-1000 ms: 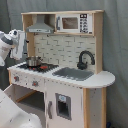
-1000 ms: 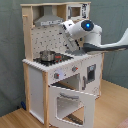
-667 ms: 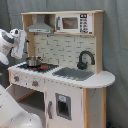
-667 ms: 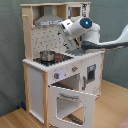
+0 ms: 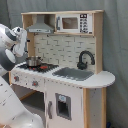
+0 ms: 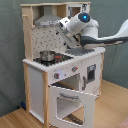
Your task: Play with the kitchen
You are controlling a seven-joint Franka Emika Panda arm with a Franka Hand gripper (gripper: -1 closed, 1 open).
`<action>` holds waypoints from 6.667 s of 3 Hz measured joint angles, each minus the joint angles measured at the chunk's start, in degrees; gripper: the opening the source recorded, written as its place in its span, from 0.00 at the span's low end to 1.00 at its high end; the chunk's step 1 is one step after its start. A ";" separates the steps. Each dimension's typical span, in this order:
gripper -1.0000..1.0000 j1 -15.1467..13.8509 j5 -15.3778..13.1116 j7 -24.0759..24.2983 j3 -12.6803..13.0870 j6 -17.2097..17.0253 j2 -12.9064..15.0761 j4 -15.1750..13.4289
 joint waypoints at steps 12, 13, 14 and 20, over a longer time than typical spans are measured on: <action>1.00 -34.94 21.85 -33.54 32.79 -24.03 2.51 16.46; 1.00 -38.48 23.02 -34.69 35.06 -25.22 0.63 19.49; 1.00 -41.80 24.13 -35.73 37.19 -26.96 -1.24 22.91; 1.00 -55.35 25.88 -42.26 50.27 -38.14 -8.76 37.28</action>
